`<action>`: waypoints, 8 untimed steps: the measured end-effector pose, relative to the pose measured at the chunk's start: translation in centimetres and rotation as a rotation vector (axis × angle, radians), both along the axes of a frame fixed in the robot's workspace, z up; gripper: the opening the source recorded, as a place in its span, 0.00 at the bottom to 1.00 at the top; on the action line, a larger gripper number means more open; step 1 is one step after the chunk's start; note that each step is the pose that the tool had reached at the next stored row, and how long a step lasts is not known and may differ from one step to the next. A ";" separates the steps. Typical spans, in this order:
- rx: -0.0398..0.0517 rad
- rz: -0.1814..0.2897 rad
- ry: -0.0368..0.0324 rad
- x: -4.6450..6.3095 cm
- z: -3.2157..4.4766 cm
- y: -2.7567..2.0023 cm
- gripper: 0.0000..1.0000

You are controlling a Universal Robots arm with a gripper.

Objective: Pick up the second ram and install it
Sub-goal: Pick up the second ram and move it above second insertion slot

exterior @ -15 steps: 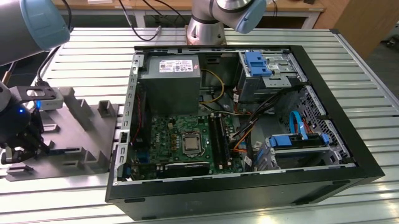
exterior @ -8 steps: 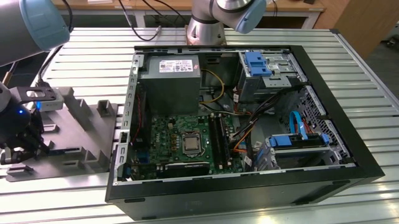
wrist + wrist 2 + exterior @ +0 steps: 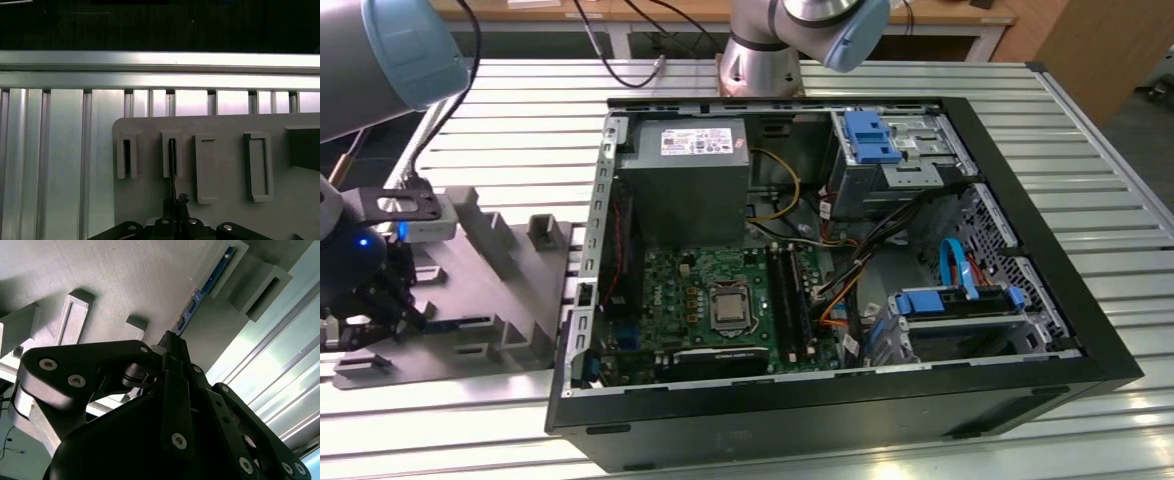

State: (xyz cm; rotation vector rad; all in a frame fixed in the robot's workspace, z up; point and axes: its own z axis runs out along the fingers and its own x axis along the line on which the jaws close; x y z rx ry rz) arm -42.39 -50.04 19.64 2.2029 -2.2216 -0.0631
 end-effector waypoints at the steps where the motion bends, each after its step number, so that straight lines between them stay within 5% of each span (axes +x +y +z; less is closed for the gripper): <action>1: 0.0000 -0.010 0.0000 0.0 0.00 0.00 0.13; 8: 0.0000 -0.046 0.0000 0.0 -0.01 0.00 0.13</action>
